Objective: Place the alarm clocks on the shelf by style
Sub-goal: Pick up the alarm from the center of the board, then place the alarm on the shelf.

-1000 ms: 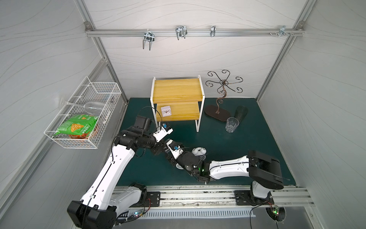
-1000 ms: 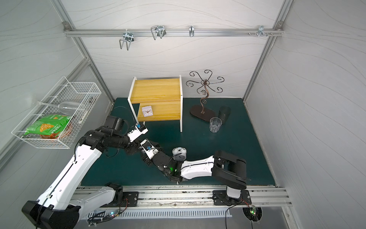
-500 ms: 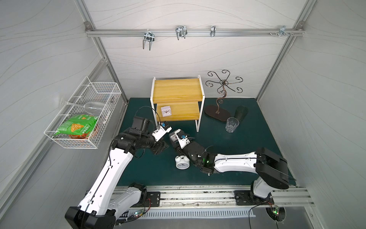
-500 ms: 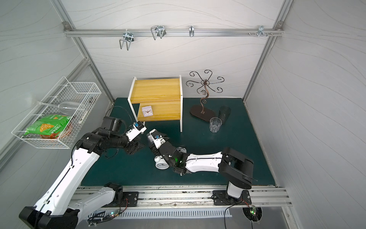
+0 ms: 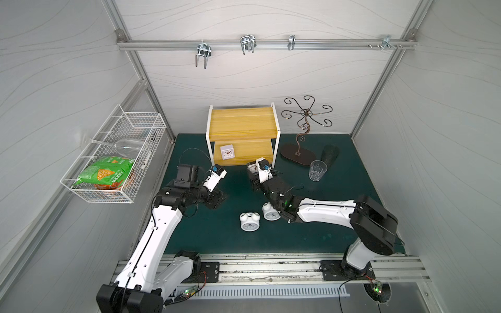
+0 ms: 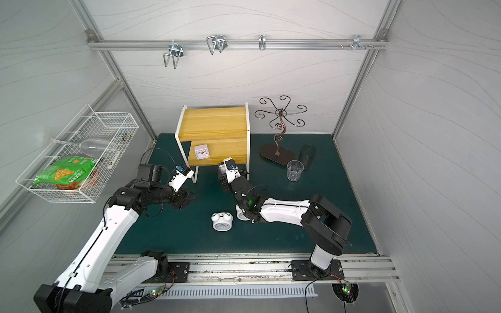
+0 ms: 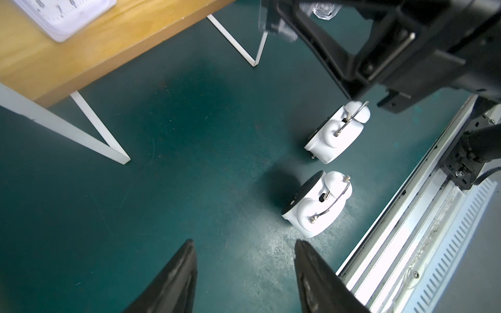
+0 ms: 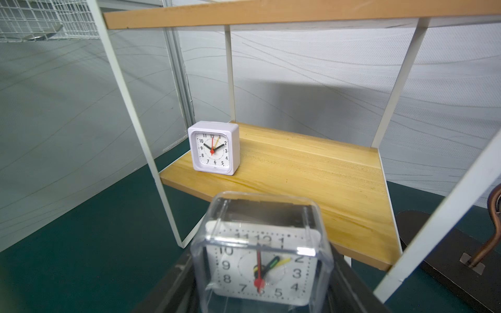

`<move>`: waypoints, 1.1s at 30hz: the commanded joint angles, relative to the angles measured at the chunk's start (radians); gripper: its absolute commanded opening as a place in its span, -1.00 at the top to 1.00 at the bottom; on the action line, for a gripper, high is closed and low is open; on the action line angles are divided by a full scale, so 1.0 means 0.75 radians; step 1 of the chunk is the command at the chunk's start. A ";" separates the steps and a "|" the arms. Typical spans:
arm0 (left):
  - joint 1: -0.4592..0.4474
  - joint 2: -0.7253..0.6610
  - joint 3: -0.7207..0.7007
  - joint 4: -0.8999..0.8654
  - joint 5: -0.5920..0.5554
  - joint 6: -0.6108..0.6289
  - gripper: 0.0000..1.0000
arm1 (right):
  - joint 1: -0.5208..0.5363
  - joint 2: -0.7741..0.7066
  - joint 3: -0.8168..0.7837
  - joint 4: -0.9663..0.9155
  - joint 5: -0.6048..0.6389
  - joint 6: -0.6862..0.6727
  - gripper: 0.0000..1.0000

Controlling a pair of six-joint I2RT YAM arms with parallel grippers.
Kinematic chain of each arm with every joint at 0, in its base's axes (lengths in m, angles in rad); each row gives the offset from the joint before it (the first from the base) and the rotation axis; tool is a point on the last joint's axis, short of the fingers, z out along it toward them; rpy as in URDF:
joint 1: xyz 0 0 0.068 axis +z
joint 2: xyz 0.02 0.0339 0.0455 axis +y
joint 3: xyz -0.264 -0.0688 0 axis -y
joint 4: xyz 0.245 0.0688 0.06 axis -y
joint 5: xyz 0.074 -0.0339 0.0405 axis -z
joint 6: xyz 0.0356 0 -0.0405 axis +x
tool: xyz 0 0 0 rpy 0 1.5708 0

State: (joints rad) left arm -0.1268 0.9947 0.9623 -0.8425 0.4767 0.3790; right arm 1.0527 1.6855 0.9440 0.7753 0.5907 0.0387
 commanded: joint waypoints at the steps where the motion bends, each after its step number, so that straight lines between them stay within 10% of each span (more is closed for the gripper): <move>1: 0.009 -0.016 -0.031 0.116 0.022 -0.053 -0.22 | -0.026 0.077 0.072 0.126 0.014 0.012 -0.10; 33: 0.013 -0.017 -0.097 0.159 0.048 -0.052 -0.23 | -0.177 0.459 0.483 -0.026 0.073 0.000 -0.10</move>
State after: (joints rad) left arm -0.1204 0.9882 0.8852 -0.7509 0.4904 0.3298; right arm 0.9337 2.0087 1.2751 0.7673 0.6392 0.0257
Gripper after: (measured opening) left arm 0.613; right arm 0.648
